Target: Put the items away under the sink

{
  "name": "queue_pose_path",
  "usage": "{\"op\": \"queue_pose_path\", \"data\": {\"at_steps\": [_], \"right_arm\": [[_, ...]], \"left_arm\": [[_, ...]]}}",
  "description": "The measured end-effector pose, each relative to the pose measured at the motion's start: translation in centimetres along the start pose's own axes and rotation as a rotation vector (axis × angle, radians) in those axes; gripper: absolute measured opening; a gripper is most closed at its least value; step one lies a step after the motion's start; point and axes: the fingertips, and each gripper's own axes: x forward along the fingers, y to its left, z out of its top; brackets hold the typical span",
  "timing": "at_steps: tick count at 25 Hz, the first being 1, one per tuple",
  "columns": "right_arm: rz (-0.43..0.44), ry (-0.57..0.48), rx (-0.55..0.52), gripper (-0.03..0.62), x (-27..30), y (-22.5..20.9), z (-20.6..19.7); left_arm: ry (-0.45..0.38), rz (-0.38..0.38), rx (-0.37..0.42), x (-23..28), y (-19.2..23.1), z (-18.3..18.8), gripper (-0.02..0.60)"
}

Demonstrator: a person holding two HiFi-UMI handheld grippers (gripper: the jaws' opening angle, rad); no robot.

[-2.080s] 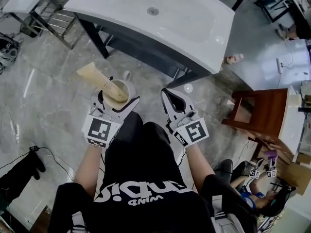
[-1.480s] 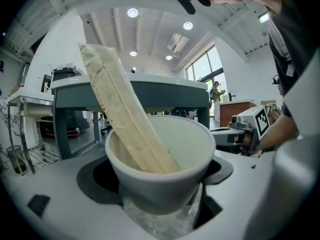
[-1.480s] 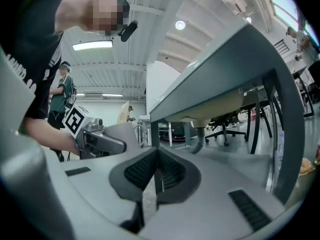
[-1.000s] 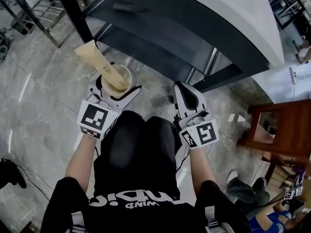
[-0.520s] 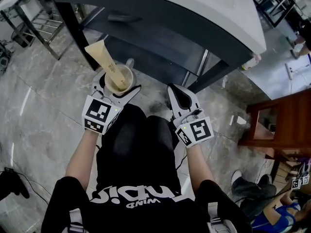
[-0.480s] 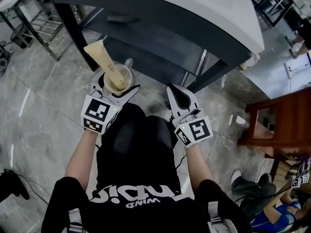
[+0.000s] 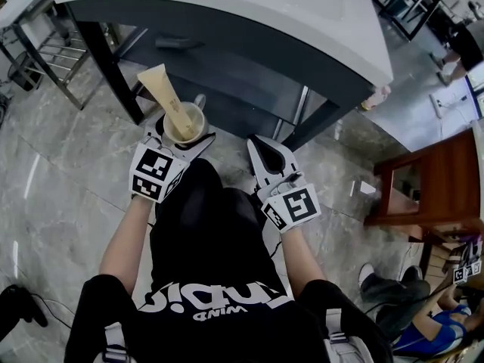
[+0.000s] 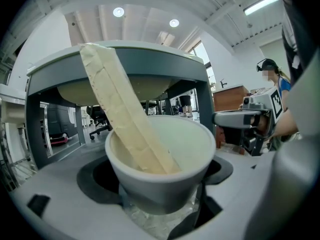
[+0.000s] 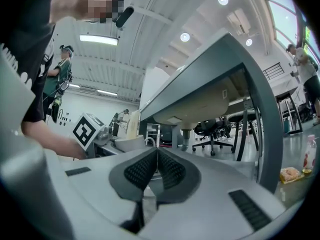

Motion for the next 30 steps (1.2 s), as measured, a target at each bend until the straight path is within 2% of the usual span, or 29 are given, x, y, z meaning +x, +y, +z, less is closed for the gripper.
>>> {"op": "queue_pose_path", "data": {"at_steps": [13, 22, 30], "right_arm": [[-0.02, 0.032, 0.02, 0.018, 0.6, -2.3, -1.3], [-0.012, 0.044, 0.032, 0.018, 1.7, -2.2, -2.1], [-0.015, 0.065, 0.039, 0.018, 2.0, -2.0, -3.0]], "left_arm": [[0.035, -0.054, 0.006, 5.2, 0.0, -1.1, 0.453], [0.049, -0.086, 0.014, 10.0, 0.9, -1.7, 0.453], [0.053, -0.109, 0.005, 12.2, 1.4, -2.2, 0.453]]}}
